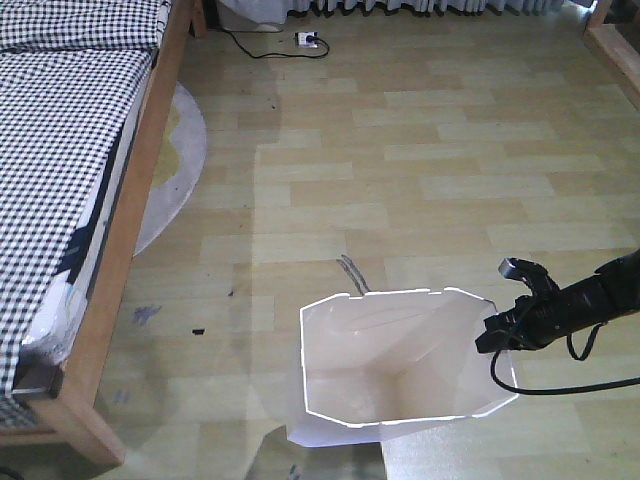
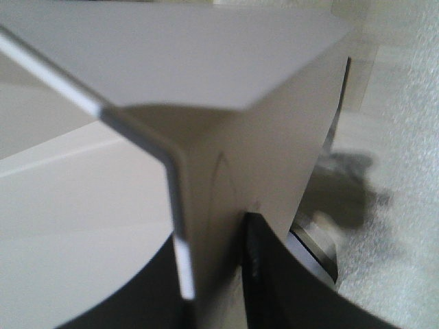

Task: Move trash bin to bedside with robot
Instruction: 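Drive the base toward the bed, holding the bin in the right gripper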

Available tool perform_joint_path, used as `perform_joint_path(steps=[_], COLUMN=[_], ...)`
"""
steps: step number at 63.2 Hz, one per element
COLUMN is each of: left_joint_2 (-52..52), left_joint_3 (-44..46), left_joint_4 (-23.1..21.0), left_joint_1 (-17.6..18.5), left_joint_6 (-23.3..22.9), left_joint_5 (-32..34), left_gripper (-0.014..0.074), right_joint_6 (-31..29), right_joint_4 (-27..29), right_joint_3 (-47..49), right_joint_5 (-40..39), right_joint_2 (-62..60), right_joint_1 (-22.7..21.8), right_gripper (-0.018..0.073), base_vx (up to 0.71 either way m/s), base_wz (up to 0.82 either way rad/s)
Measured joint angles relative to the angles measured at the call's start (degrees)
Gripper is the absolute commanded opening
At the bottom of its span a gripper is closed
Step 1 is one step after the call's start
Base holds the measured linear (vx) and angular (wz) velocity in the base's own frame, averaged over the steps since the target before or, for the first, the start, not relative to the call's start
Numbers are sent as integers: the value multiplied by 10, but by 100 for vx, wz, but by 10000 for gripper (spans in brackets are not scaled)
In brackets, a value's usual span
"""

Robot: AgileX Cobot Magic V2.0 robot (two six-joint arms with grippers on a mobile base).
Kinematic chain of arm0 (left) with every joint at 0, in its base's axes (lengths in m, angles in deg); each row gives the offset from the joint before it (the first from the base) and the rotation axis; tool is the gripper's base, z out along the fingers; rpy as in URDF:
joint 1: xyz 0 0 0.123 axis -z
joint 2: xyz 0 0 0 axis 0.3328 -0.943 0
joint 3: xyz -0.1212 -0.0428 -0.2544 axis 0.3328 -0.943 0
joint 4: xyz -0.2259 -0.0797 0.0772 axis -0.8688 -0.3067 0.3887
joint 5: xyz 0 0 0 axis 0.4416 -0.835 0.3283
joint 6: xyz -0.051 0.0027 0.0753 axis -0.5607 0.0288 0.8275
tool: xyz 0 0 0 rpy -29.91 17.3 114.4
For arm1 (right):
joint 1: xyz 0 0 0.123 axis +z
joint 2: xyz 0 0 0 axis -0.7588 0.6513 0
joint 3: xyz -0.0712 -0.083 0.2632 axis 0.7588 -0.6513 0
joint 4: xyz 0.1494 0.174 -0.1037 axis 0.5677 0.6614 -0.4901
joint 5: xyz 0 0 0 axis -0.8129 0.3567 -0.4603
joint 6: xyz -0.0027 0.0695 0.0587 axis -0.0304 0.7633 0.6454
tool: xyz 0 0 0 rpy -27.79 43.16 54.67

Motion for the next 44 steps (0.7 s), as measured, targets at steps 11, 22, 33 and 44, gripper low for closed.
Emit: perform_joint_path(steps=[11, 22, 33, 44], left_joint_2=[0, 0, 0, 0], left_joint_3=[0, 0, 0, 0], left_joint_4=[0, 0, 0, 0], left_joint_1=[0, 0, 0, 0], left_joint_6=[0, 0, 0, 0], left_joint_5=[0, 0, 0, 0], left_gripper=[-6, -6, -6, -6], right_joint_6=[0, 0, 0, 0], right_joint_4=[0, 0, 0, 0], right_joint_3=[0, 0, 0, 0], right_joint_5=[0, 0, 0, -1], right_joint_2=[0, 0, 0, 0], right_joint_1=[0, 0, 0, 0], right_gripper=[-3, -3, -3, -3], base_vx=[33, 33, 33, 33], base_wz=[-3, -3, -1, 0])
